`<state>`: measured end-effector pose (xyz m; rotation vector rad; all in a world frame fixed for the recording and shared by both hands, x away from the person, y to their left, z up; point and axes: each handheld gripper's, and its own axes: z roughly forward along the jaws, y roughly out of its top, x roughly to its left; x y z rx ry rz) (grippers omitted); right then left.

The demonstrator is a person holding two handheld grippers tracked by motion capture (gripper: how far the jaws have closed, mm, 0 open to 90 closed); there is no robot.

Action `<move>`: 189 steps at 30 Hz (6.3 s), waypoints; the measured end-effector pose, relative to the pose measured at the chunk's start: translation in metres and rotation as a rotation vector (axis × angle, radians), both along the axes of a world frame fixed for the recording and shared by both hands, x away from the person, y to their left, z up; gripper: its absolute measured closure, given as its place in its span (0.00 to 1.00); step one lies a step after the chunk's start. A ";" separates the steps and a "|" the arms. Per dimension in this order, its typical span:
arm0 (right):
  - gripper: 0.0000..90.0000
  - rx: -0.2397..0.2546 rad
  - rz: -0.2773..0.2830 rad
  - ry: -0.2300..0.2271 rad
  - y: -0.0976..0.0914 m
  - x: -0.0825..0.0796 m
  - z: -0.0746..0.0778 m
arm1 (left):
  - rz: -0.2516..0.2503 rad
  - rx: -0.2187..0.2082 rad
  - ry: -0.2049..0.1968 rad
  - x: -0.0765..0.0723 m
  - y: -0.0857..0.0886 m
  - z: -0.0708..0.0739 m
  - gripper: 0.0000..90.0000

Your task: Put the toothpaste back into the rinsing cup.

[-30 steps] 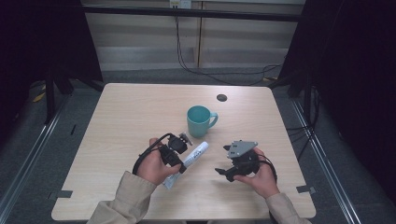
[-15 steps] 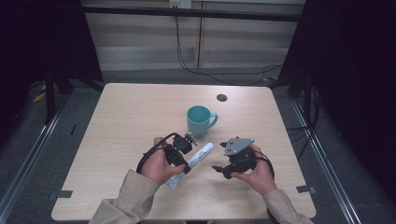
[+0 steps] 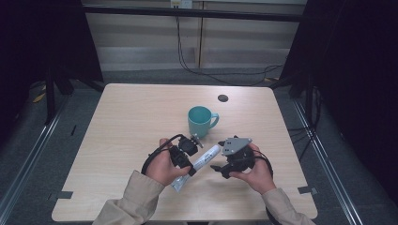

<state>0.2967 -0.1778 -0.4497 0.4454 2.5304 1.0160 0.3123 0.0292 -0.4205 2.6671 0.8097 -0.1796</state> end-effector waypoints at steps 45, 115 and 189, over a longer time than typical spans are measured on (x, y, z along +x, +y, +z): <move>0.47 -0.177 0.149 -0.097 0.017 -0.006 -0.007 | -0.047 -0.058 0.004 -0.001 -0.012 0.007 0.86; 0.73 -0.026 -0.101 0.174 -0.024 0.007 0.000 | 0.247 -0.401 -0.070 0.023 0.035 0.027 0.59; 0.48 0.234 -0.096 0.148 0.003 0.006 0.034 | 0.258 -0.371 -0.088 0.020 0.007 0.073 0.81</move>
